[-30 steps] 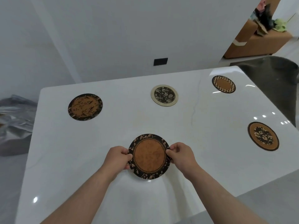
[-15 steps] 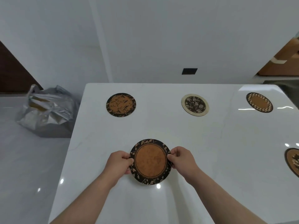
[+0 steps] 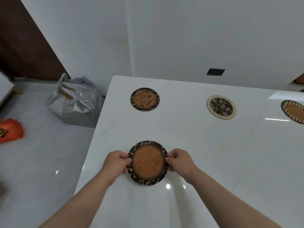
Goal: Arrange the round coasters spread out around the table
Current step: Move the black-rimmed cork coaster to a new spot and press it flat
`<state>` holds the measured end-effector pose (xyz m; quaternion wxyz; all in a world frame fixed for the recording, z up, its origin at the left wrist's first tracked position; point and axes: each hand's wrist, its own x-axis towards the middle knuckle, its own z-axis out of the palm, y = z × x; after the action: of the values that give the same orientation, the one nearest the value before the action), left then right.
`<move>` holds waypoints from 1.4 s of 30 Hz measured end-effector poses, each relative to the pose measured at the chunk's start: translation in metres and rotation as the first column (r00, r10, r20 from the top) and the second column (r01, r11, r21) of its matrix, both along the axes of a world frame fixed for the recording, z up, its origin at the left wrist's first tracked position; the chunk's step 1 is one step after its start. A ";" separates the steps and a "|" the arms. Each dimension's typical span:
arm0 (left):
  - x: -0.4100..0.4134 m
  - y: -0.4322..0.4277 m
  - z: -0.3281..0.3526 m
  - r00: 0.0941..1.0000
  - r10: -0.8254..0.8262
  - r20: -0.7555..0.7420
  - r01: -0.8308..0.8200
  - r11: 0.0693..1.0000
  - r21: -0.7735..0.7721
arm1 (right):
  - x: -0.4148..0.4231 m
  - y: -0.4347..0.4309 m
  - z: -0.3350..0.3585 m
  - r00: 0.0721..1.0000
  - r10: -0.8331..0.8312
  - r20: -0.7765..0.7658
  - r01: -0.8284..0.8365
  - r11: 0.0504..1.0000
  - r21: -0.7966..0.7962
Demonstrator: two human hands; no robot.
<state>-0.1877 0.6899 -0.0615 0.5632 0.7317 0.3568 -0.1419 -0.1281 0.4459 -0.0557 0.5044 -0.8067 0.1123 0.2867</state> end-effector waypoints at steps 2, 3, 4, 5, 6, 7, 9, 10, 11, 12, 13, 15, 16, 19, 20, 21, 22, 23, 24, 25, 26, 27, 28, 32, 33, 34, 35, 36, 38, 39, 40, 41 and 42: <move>-0.011 0.003 -0.004 1.000 0.004 -0.015 -0.004 1.000 0.005 | -0.008 0.005 -0.004 0.999 0.025 -0.020 -0.025 1.000 -0.006; -0.017 0.004 -0.006 1.000 0.000 -0.023 0.000 1.000 0.007 | -0.012 0.007 -0.006 0.999 0.036 -0.027 -0.036 0.999 -0.007; -0.022 0.004 -0.008 0.999 -0.003 -0.035 0.003 1.000 0.008 | -0.016 0.010 -0.008 0.998 0.048 -0.026 -0.049 0.999 -0.014; -0.026 0.005 -0.009 0.999 -0.002 -0.045 0.003 1.000 0.012 | -0.020 0.012 -0.009 0.998 0.063 -0.021 -0.064 0.998 -0.025; -0.030 0.006 -0.010 0.999 -0.001 -0.052 0.002 1.000 0.019 | -0.023 0.014 -0.011 0.997 0.072 -0.019 -0.073 0.997 -0.036; -0.033 0.007 -0.012 0.999 -0.001 -0.052 0.002 1.000 0.027 | -0.026 0.015 -0.012 0.997 0.075 -0.023 -0.076 0.996 -0.042; -0.038 0.008 -0.016 0.999 -0.003 -0.043 0.005 0.999 0.044 | -0.032 0.016 -0.016 0.996 0.084 -0.032 -0.085 0.995 -0.047; -0.041 0.008 -0.018 0.999 -0.011 -0.039 0.013 0.998 0.054 | -0.034 0.017 -0.018 0.995 0.094 -0.032 -0.096 0.994 -0.054; -0.042 0.009 -0.019 0.999 -0.021 -0.033 0.024 0.998 0.063 | -0.036 0.017 -0.019 0.994 0.110 -0.026 -0.112 0.991 -0.068; -0.044 0.010 -0.021 0.999 -0.037 -0.025 0.039 0.997 0.070 | -0.038 0.016 -0.021 0.991 0.129 -0.019 -0.130 0.988 -0.086; -0.045 0.011 -0.024 0.998 -0.056 -0.014 0.057 0.995 0.078 | -0.039 0.016 -0.023 0.989 0.146 -0.012 -0.147 0.984 -0.103; -0.048 0.013 -0.028 0.996 -0.094 0.005 0.093 0.988 0.121 | -0.042 0.015 -0.028 0.983 0.183 -0.006 -0.182 0.974 -0.136; -0.048 0.014 -0.031 0.992 -0.123 0.009 0.120 0.981 0.152 | -0.043 0.014 -0.030 0.977 0.215 -0.001 -0.212 0.964 -0.163; -0.052 0.018 -0.039 0.973 -0.229 -0.013 0.226 0.946 0.230 | -0.046 0.009 -0.038 0.927 0.374 0.026 -0.350 0.890 -0.293; -0.055 0.021 -0.041 0.959 -0.284 -0.020 0.277 0.917 0.288 | -0.047 0.007 -0.038 0.899 0.435 0.049 -0.394 0.854 -0.340; -0.059 0.025 -0.043 0.932 -0.361 -0.019 0.342 0.863 0.373 | -0.047 0.004 -0.039 0.859 0.503 0.091 -0.432 0.809 -0.398; -0.063 0.029 -0.045 0.892 -0.451 -0.019 0.408 0.787 0.462 | -0.048 0.000 -0.040 0.801 0.581 0.146 -0.462 0.754 -0.467; -0.067 0.032 -0.047 0.843 -0.537 -0.026 0.466 0.707 0.532 | -0.049 -0.003 -0.043 0.729 0.658 0.192 -0.484 0.692 -0.535; -0.070 0.036 -0.050 0.789 -0.612 -0.052 0.521 0.623 0.583 | -0.050 -0.007 -0.046 0.656 0.722 0.217 -0.503 0.634 -0.587; -0.073 0.038 -0.053 0.732 -0.674 -0.101 0.575 0.531 0.622 | -0.052 -0.010 -0.049 0.597 0.774 0.212 -0.525 0.576 -0.626; -0.075 0.039 -0.056 0.678 -0.718 -0.160 0.621 0.441 0.648 | -0.054 -0.012 -0.053 0.555 0.811 0.183 -0.547 0.522 -0.654; -0.076 0.040 -0.060 0.638 -0.741 -0.212 0.652 0.373 0.660 | -0.055 -0.012 -0.056 0.527 0.836 0.149 -0.565 0.477 -0.673; -0.077 0.040 -0.063 0.617 -0.747 -0.247 0.669 0.333 0.665 | -0.056 -0.012 -0.060 0.511 0.851 0.121 -0.575 0.444 -0.688; -0.079 0.040 -0.068 0.637 -0.729 -0.251 0.646 0.327 0.690 | -0.057 -0.010 -0.066 0.498 0.861 0.101 -0.564 0.411 -0.717; -0.079 0.040 -0.068 0.645 -0.725 -0.242 0.637 0.335 0.694 | -0.057 -0.010 -0.067 0.501 0.858 0.113 -0.554 0.418 -0.720; -0.079 0.039 -0.068 0.651 -0.722 -0.233 0.629 0.342 0.698 | -0.057 -0.010 -0.067 0.503 0.855 0.126 -0.543 0.426 -0.723; -0.078 0.038 -0.068 0.656 -0.720 -0.228 0.623 0.345 0.702 | -0.057 -0.010 -0.068 0.506 0.851 0.142 -0.531 0.437 -0.726; -0.078 0.037 -0.068 0.659 -0.717 -0.227 0.619 0.346 0.705 | -0.056 -0.009 -0.067 0.507 0.847 0.158 -0.521 0.448 -0.727; -0.078 0.036 -0.065 0.661 -0.713 -0.233 0.620 0.343 0.706 | -0.055 -0.008 -0.066 0.507 0.845 0.172 -0.510 0.455 -0.730; -0.078 0.035 -0.064 0.664 -0.710 -0.234 0.618 0.344 0.707 | -0.055 -0.008 -0.065 0.507 0.844 0.176 -0.504 0.456 -0.733; -0.077 0.035 -0.063 0.668 -0.706 -0.235 0.615 0.346 0.708 | -0.054 -0.008 -0.065 0.506 0.843 0.182 -0.500 0.458 -0.735; -0.076 0.034 -0.063 0.671 -0.703 -0.238 0.615 0.347 0.708 | -0.054 -0.008 -0.064 0.505 0.843 0.186 -0.498 0.460 -0.735; -0.076 0.034 -0.062 0.672 -0.701 -0.241 0.615 0.346 0.709 | -0.053 -0.008 -0.063 0.505 0.842 0.190 -0.497 0.464 -0.733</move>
<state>-0.2633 0.7236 -0.1236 0.1250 0.9790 0.0261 -0.1587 -0.1812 0.4378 -0.1186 0.0695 -0.9360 -0.2926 0.1827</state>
